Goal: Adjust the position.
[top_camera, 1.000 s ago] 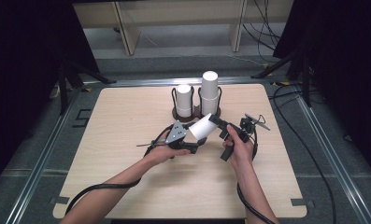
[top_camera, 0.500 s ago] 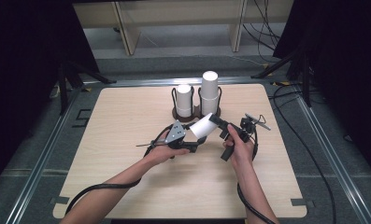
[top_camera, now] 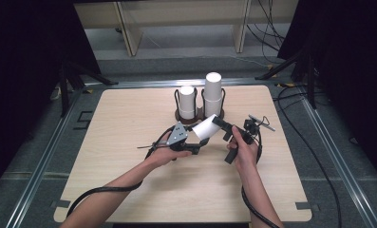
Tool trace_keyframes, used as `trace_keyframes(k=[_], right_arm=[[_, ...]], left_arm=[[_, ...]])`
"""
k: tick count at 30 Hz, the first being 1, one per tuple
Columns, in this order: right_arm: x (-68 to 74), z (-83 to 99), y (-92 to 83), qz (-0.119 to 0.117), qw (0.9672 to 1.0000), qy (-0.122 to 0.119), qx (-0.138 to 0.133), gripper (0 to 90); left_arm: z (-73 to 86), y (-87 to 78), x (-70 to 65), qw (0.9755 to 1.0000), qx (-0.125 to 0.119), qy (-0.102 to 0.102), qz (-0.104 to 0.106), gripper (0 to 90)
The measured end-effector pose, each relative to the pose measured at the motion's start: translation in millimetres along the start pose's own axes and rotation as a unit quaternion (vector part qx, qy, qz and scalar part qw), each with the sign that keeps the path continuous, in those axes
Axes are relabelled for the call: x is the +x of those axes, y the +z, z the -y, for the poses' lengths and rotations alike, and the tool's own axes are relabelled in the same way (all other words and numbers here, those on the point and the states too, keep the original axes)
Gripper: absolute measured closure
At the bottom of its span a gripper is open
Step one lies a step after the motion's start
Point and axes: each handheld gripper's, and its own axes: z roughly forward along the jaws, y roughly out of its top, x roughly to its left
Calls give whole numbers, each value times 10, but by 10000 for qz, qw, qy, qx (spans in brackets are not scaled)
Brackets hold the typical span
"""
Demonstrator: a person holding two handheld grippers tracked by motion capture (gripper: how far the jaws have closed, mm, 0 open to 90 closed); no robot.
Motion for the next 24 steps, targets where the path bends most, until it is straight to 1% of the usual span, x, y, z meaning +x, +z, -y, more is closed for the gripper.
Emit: trace_keyframes(k=[1,2,4,5,6,7,8,9,10,11,12,14,16,17,18,19,20,21,22,23,24], right_arm=[[3,-2,-2,0,10000,-68,-4,168],[2,-8,-10,35,9998,-198,15,154],[13,-5,-14,37,9996,-284,5,148],[30,1,-15,5,9998,-179,11,148],[36,-5,-27,6,9997,-257,36,148],[31,-9,-28,51,9991,-418,11,148],[52,-9,-32,118,9990,-429,15,148],[60,-9,-41,105,9988,-468,37,148],[78,-4,-43,76,9993,-366,42,148],[84,-4,-47,56,9993,-352,70,148],[77,-10,-56,125,9985,-533,62,148],[76,-9,-73,68,9981,-611,57,148],[78,-5,-82,56,9982,-597,35,148],[68,-5,-82,-7,9980,-631,13,148],[81,-5,-95,73,9982,-599,55,148],[82,0,-112,71,9980,-618,97,148],[80,7,-119,48,9980,-622,85,148],[74,10,-135,74,9975,-688,110,148],[75,17,-147,46,9978,-649,113,148],[69,19,-155,46,9977,-665,115,148],[71,31,-166,-26,9983,-576,121,148]], left_arm=[[-6,-6,3,10000,1,14,1,306],[-13,-14,4,10000,16,21,19,307],[-24,-22,3,10000,11,58,15,309],[-33,-33,4,10000,24,72,34,309],[-37,-37,3,10000,25,80,27,309],[-41,-43,5,10000,34,88,28,309],[-40,-40,7,10000,-12,90,35,310],[-49,-54,9,9999,47,106,27,312],[-51,-58,11,9999,50,110,31,312],[-56,-63,15,9999,56,112,20,313],[-58,-66,17,9999,55,104,13,313],[-61,-69,25,9999,33,112,-4,314],[-67,-76,34,9999,39,112,-18,315],[-71,-77,38,9999,32,96,-24,316],[-75,-81,43,9999,32,112,-33,316],[-76,-82,48,9999,15,120,-28,317],[-79,-89,51,9999,56,122,-27,317],[-80,-91,52,9999,69,139,-25,317],[-80,-94,53,9999,79,139,-22,318],[-83,-98,54,9999,89,125,-17,318],[-86,-103,56,9999,105,131,-30,318]])
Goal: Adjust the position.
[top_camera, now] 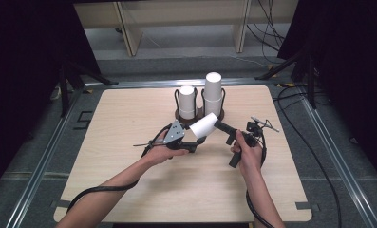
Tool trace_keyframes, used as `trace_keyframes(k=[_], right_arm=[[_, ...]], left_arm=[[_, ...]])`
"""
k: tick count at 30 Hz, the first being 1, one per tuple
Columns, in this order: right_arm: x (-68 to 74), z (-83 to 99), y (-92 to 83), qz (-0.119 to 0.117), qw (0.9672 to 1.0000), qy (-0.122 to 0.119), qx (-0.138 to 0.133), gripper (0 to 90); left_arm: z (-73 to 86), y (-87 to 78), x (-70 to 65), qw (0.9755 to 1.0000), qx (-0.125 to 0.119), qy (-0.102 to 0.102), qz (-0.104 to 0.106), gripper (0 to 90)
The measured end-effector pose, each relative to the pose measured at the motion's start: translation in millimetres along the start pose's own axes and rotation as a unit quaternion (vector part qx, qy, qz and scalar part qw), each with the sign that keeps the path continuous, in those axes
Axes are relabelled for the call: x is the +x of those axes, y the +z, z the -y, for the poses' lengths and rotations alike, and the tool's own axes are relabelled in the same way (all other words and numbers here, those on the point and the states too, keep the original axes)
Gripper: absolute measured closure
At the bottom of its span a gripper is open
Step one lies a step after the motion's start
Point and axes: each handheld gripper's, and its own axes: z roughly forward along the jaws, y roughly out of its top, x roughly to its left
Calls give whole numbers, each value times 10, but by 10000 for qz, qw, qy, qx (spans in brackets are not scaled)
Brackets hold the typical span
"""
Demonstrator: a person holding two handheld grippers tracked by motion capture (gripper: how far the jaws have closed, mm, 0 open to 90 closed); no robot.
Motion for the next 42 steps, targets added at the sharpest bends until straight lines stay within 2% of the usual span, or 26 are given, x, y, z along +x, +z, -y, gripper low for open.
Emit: trace_keyframes(k=[1,2,5,7,8,9,11,13,15,16,19,21,23,24,28,29,30,32,34,35,36,37,38,40,41,42], right_arm=[[-14,2,-7,110,9998,-187,-44,148],[0,8,-30,65,9999,-108,6,148],[-7,22,-53,178,9990,-416,16,149],[9,28,-77,239,9986,-461,52,155],[-10,30,-85,236,9970,-731,36,158],[14,38,-90,258,9979,-596,72,159],[14,35,-109,418,9944,-967,124,162],[23,42,-115,415,9936,-1045,138,162],[48,48,-129,601,9911,-1177,183,162],[51,53,-131,555,9911,-1194,188,162],[67,60,-144,669,9877,-1395,238,163],[72,60,-154,725,9850,-1541,280,168],[61,64,-160,780,9805,-1794,201,181],[64,68,-164,781,9803,-1802,230,185],[46,84,-164,925,9746,-2018,302,188],[76,105,-170,910,9788,-1798,378,188],[28,94,-161,939,9724,-2110,318,188],[35,104,-167,961,9731,-2065,350,187],[25,113,-171,1069,9705,-2123,411,187],[19,121,-167,963,9724,-2091,379,188],[19,126,-170,1007,9718,-2095,383,189],[36,138,-180,1052,9741,-1961,405,190],[11,135,-181,1026,9707,-2137,389,193],[3,144,-187,1088,9673,-2253,425,198],[32,165,-190,1063,9708,-2095,484,199],[9,161,-185,1061,9651,-2352,461,199]], left_arm=[[-4,-5,4,10000,14,21,-8,319],[-7,-11,7,10000,28,31,-9,319],[-21,-34,17,9999,108,74,4,320],[-31,-53,28,9998,154,77,22,321],[-33,-59,33,9998,176,88,27,320],[-38,-71,42,9997,215,107,22,321],[-44,-90,52,9996,268,113,19,321],[-52,-111,61,9993,343,164,24,320],[-61,-130,64,9990,404,206,28,320],[-66,-139,64,9988,437,218,59,320],[-78,-166,73,9978,570,320,72,319],[-86,-184,86,9974,639,317,87,319],[-97,-204,110,9963,757,405,65,318],[-99,-208,116,9960,785,416,70,317],[-105,-216,134,9948,897,468,84,317],[-109,-218,136,9944,925,500,94,317],[-114,-222,138,9936,984,544,116,317],[-121,-229,137,9927,1038,605,139,317],[-136,-249,140,9913,1104,659,264,317],[-140,-255,142,9909,1121,691,274,317],[-150,-265,150,9898,1188,730,305,317],[-163,-277,165,9888,1230,793,305,317],[-170,-282,173,9884,1248,804,319,317],[-186,-296,189,9867,1315,887,350,317],[-198,-307,195,9856,1361,933,361,317],[-211,-316,200,9849,1391,956,386,317]])
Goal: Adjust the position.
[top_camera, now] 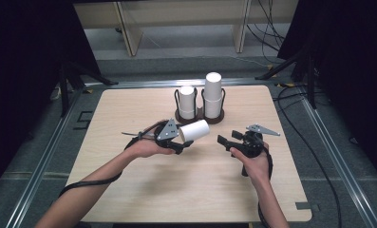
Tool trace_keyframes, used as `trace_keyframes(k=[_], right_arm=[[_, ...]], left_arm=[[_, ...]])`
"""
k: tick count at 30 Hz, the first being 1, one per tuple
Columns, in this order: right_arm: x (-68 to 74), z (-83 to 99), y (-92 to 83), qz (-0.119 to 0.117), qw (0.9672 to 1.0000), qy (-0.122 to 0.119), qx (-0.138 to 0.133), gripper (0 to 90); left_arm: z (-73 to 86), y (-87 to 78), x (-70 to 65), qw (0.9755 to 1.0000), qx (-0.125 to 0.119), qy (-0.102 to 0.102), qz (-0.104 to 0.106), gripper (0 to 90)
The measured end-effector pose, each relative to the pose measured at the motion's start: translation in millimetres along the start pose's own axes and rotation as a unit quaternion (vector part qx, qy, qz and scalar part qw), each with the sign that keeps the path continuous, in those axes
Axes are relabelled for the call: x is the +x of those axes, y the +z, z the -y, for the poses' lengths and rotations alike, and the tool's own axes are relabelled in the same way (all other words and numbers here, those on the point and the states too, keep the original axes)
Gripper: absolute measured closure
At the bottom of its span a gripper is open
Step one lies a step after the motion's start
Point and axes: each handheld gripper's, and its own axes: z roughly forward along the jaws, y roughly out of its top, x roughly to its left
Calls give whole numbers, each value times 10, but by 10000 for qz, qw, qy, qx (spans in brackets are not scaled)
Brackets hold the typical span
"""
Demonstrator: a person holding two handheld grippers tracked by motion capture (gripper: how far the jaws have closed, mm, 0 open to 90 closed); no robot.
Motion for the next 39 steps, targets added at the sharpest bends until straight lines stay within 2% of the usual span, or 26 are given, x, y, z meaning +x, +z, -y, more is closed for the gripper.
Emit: trace_keyframes(k=[1,5,6,8,9,10,11,12,14,15,18,19,20,22,23,24,25,28,30,31,32,34,35,36,38,39], right_arm=[[-2,3,-3,92,9998,-173,28,204],[24,23,7,107,9993,-345,120,214],[42,32,10,132,9994,-288,141,214],[31,32,15,216,9982,-525,175,214],[40,36,17,148,9983,-511,228,214],[40,39,21,181,9981,-555,212,213],[52,49,30,122,9984,-496,229,214],[44,48,26,165,9979,-593,218,213],[63,58,27,194,9981,-513,288,213],[55,59,25,235,9974,-617,274,213],[54,65,27,239,9972,-678,224,213],[71,70,31,167,9981,-535,264,213],[61,63,21,252,9970,-682,267,213],[56,59,18,261,9966,-738,253,213],[57,52,4,307,9962,-741,331,214],[61,54,12,239,9970,-674,311,213],[55,51,12,251,9965,-745,278,213],[70,53,2,240,9967,-701,322,212],[71,57,-6,269,9964,-736,317,212],[86,68,-4,245,9973,-629,303,212],[77,65,-14,278,9963,-733,342,212],[70,64,-13,263,9953,-871,327,211],[76,67,-9,250,9956,-840,323,211],[87,71,-8,230,9963,-745,374,211],[98,81,0,206,9964,-735,373,210],[116,84,-16,274,9962,-683,459,210]], left_arm=[[-7,-6,3,10000,6,16,-7,318],[-44,-37,21,9998,132,147,16,318],[-50,-40,20,9997,151,179,5,318],[-76,-54,22,9990,306,314,53,318],[-88,-64,27,9984,385,397,100,317],[-92,-54,18,9987,335,368,120,318],[-100,-65,21,9981,414,447,127,317],[-104,-67,19,9978,443,464,135,317],[-113,-67,25,9969,524,558,162,317],[-117,-71,27,9965,569,592,175,317],[-127,-80,36,9956,650,635,225,318],[-132,-87,38,9947,688,725,222,318],[-136,-91,41,9941,725,775,243,318],[-146,-100,42,9932,793,812,276,319],[-152,-105,44,9925,836,842,282,320],[-155,-108,45,9922,855,853,296,320],[-161,-111,48,9916,893,865,343,319],[-173,-119,45,9898,981,956,393,320],[-185,-129,52,9880,1061,1013,483,320],[-199,-144,58,9861,1173,1080,470,320],[-198,-142,53,9867,1144,1064,440,320],[-216,-152,65,9853,1219,1101,470,320],[-230,-161,75,9839,1284,1134,511,320],[-237,-168,79,9832,1326,1136,526,320],[-245,-176,85,9829,1361,1118,544,320],[-251,-182,88,9820,1414,1126,549,320]])
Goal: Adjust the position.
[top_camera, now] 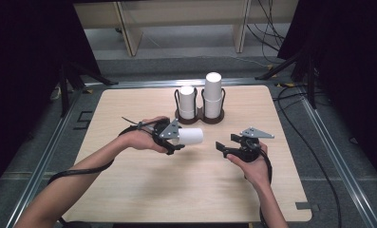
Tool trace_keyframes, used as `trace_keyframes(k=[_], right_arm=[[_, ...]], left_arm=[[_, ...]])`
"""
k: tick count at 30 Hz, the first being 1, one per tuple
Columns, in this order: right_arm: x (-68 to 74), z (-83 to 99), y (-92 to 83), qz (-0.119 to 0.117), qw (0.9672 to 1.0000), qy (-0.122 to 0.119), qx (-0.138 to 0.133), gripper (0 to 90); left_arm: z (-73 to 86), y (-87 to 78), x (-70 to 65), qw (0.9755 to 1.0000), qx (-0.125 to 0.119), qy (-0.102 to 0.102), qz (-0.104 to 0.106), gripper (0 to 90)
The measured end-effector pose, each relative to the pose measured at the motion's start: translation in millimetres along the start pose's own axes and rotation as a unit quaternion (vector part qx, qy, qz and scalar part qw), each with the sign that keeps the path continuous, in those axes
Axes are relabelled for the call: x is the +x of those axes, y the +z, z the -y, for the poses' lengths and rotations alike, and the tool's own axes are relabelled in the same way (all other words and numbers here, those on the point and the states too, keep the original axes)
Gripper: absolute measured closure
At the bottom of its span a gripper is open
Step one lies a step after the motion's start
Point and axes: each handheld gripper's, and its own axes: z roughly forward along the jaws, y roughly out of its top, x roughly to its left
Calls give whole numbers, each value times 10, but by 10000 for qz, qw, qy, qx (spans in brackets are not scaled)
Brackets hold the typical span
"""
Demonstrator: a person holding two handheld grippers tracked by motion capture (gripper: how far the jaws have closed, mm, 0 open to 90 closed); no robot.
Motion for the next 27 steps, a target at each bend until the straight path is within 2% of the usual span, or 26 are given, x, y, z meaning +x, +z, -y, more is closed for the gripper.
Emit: trace_keyframes(k=[2,3,4,6,8,10,13,16,18,19,20,24,25,27], right_arm=[[-17,0,12,16,9998,-189,-34,210],[3,9,12,-14,10000,-38,2,210],[9,11,11,-18,10000,3,10,209],[-16,12,19,-18,9997,-208,-86,209],[-3,17,23,-93,9999,-118,-60,208],[-5,14,3,19,9998,-200,-11,207],[-3,19,10,-17,9998,-209,-27,207],[0,22,17,-74,9997,-212,-26,208],[7,22,18,-75,9997,-218,-13,207],[27,25,22,-120,9998,-130,15,207],[12,24,28,-84,9996,-273,-18,207],[20,24,32,-65,9993,-376,19,207],[33,23,33,-117,9994,-309,84,207],[49,26,45,-68,9996,-266,86,207]], left_arm=[[-3,-11,4,9999,106,86,0,320],[-3,-14,5,9998,140,106,6,321],[-6,-21,7,9997,207,127,36,321],[-13,-29,11,9994,291,154,59,322],[-26,-42,17,9991,371,167,106,322],[-40,-54,27,9986,463,214,140,323],[-54,-66,39,9978,578,248,196,323],[-67,-79,64,9957,816,372,244,322],[-79,-89,78,9951,871,381,269,322],[-87,-97,83,9947,907,393,289,322],[-96,-105,86,9945,921,402,297,322],[-138,-133,96,9927,1046,491,347,324],[-148,-140,101,9917,1102,549,376,324],[-163,-147,102,9906,1175,575,406,327]])
